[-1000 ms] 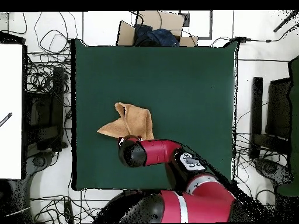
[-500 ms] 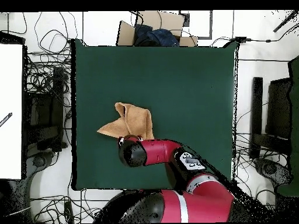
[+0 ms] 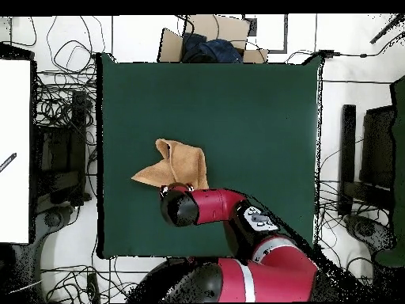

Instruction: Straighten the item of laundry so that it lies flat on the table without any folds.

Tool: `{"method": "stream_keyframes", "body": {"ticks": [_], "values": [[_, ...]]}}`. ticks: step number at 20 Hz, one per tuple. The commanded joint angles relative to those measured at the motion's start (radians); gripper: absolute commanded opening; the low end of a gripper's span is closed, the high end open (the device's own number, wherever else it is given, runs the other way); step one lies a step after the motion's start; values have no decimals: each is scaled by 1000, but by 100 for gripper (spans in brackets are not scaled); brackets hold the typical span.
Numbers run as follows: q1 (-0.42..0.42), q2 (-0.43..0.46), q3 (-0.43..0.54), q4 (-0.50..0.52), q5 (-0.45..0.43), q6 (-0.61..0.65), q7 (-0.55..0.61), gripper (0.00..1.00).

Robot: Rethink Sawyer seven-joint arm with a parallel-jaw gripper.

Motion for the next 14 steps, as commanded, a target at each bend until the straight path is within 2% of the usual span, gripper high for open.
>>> {"method": "stream_keyframes", "body": {"ticks": [1,2,14], "values": [[-19,-34,34,-72,-10,-63,111,100],[-23,-32,39,-74,-12,-61,107,0],[-9,-37,18,-62,0,-113,141,0]]}}
